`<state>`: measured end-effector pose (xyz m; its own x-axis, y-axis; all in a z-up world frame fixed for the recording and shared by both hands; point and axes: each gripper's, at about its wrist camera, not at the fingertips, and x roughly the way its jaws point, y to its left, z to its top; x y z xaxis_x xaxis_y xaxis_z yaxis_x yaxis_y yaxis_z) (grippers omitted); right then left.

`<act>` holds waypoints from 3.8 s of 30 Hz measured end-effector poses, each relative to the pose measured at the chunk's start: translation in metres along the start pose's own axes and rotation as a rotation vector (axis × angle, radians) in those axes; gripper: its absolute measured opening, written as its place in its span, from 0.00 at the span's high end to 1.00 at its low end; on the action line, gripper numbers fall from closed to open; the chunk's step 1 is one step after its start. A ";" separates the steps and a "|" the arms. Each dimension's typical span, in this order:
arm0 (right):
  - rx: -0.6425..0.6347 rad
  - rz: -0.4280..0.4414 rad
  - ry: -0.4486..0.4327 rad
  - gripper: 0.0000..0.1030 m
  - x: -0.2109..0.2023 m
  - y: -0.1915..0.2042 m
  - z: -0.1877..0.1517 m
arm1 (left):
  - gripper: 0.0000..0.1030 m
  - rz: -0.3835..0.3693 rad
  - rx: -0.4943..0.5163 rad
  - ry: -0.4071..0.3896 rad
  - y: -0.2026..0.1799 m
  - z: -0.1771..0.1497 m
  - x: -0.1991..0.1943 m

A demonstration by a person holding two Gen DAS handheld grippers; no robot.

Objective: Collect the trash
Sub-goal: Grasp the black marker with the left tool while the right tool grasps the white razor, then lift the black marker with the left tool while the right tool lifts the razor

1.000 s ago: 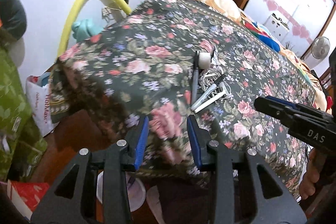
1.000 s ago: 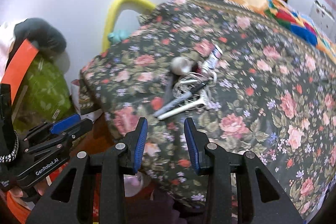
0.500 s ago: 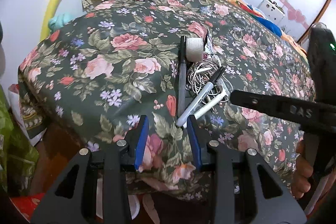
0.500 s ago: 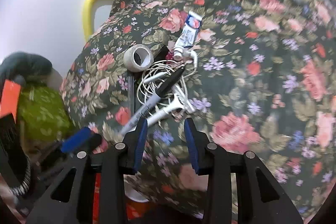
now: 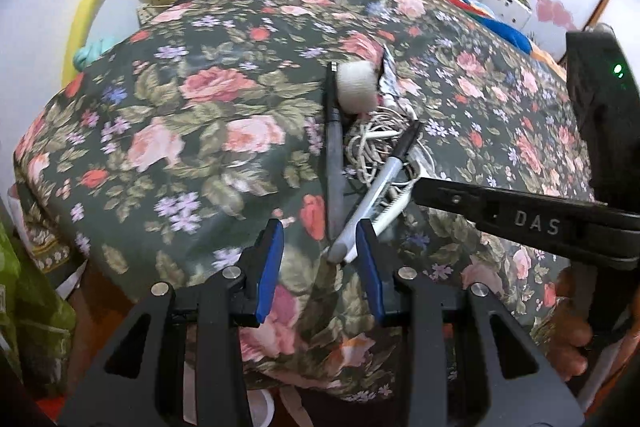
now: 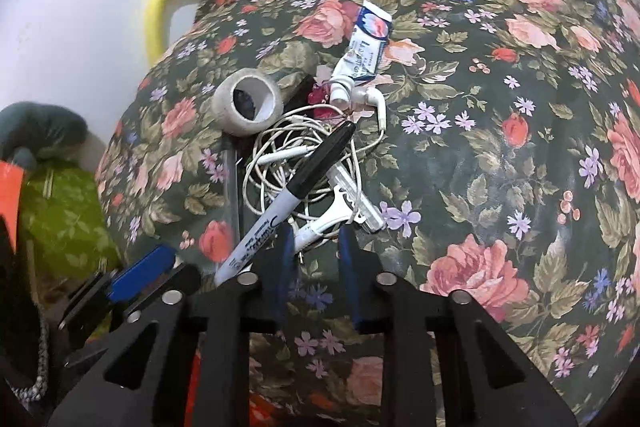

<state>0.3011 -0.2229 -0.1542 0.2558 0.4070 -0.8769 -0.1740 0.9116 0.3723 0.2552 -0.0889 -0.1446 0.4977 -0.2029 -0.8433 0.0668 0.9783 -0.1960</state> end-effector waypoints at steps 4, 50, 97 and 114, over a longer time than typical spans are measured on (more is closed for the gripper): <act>-0.052 -0.087 0.005 0.94 -0.004 -0.011 0.002 | 0.70 -0.018 0.027 0.005 -0.011 0.004 0.010; 0.089 0.072 0.034 0.73 -0.002 -0.009 -0.007 | 0.91 -0.038 -0.040 -0.015 -0.019 -0.025 -0.019; -0.159 -0.072 -0.037 0.92 -0.060 -0.025 -0.019 | 0.91 -0.045 -0.105 -0.070 -0.009 -0.024 -0.055; -0.105 0.002 0.057 0.92 -0.047 -0.056 -0.031 | 0.91 -0.134 0.043 0.103 -0.080 -0.013 0.026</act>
<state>0.2694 -0.2951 -0.1433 0.2012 0.4018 -0.8933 -0.2740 0.8987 0.3425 0.2512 -0.1726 -0.1571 0.3904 -0.3327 -0.8584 0.1646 0.9426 -0.2905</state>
